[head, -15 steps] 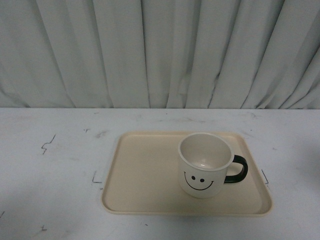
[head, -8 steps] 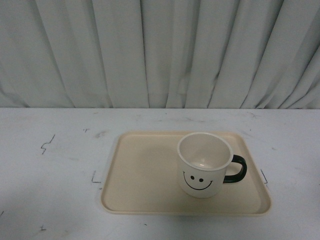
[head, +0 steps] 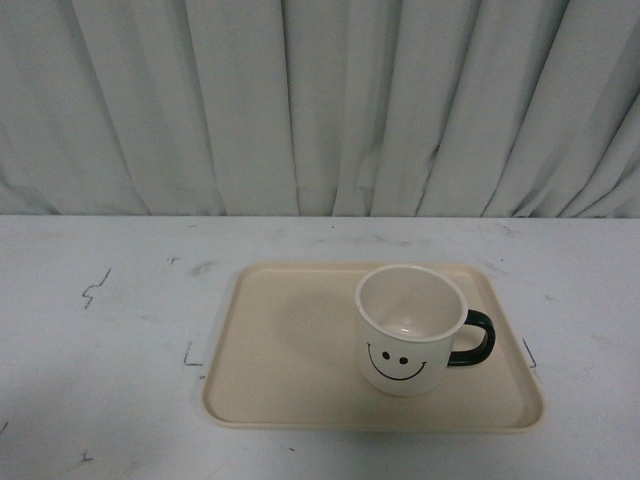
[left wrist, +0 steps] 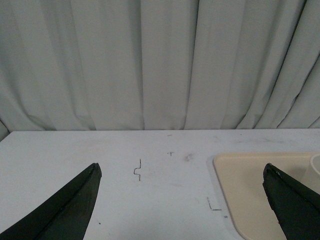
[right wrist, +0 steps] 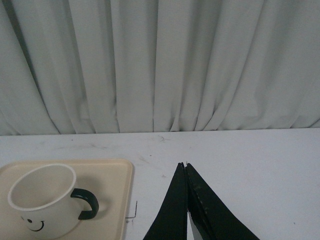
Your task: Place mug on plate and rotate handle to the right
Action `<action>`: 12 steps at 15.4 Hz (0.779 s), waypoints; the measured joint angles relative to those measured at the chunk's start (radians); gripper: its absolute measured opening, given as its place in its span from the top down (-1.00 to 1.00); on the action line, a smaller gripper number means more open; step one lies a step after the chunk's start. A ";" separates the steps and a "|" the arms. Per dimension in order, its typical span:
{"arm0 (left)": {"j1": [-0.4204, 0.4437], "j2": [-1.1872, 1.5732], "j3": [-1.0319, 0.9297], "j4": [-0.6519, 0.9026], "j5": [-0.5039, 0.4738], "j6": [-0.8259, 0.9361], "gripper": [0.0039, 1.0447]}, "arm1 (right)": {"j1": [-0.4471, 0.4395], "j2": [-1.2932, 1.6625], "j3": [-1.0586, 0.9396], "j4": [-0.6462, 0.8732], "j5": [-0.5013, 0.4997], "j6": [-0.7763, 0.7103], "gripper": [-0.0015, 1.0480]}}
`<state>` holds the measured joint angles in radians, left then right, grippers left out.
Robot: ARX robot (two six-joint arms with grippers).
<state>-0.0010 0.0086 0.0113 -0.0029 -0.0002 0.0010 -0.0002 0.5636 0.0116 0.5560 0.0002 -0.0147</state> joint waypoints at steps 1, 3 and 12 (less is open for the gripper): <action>0.000 0.000 0.000 0.000 0.000 0.000 -0.88 | 0.000 -0.042 0.000 -0.042 0.000 0.000 0.96; 0.000 0.000 0.000 0.000 0.000 0.000 -0.88 | 0.000 -0.129 0.000 -0.122 0.000 0.000 0.96; 0.000 0.000 0.000 0.000 0.000 0.000 -0.88 | 0.000 -0.386 0.000 -0.377 0.000 0.000 0.96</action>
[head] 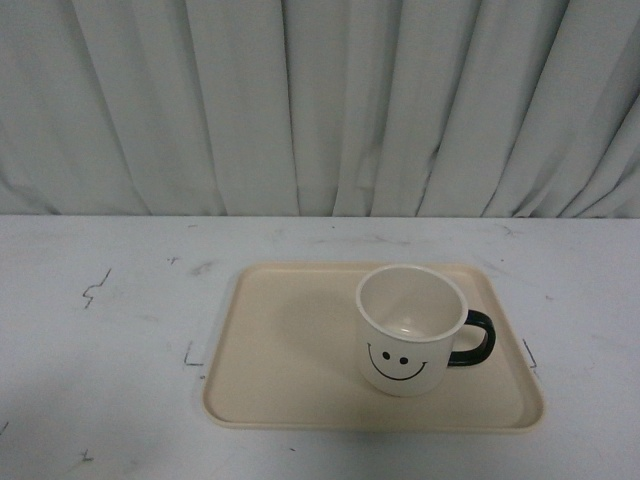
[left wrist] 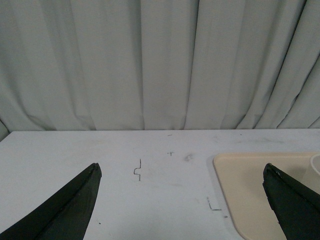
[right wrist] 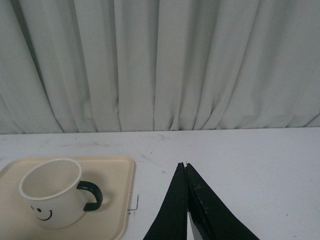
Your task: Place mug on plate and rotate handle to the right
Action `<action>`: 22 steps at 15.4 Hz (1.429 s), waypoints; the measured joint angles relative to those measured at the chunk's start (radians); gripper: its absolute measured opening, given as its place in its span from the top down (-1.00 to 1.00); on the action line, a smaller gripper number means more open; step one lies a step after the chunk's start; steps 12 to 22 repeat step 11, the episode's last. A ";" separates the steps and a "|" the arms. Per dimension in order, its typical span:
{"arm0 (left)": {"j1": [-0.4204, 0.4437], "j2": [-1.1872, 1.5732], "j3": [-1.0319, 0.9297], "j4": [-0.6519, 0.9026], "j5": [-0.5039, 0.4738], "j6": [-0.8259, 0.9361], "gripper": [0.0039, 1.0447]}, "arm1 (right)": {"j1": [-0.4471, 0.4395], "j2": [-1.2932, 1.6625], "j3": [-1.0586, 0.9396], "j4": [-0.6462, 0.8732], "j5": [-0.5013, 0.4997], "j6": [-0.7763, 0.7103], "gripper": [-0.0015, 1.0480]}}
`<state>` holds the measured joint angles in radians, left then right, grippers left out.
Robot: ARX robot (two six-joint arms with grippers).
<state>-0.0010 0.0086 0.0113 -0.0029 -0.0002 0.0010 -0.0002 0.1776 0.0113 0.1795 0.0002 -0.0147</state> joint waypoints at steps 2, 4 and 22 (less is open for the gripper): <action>0.000 0.000 0.000 -0.001 0.000 0.000 -0.88 | 0.000 -0.174 0.000 -0.185 0.000 0.001 0.96; 0.000 0.000 0.000 0.000 0.000 0.000 -0.88 | 0.000 -0.173 0.000 -0.185 0.000 0.000 0.79; 0.000 0.000 0.000 0.000 0.000 0.000 -0.88 | 0.000 -0.173 0.000 -0.183 0.000 0.000 -0.77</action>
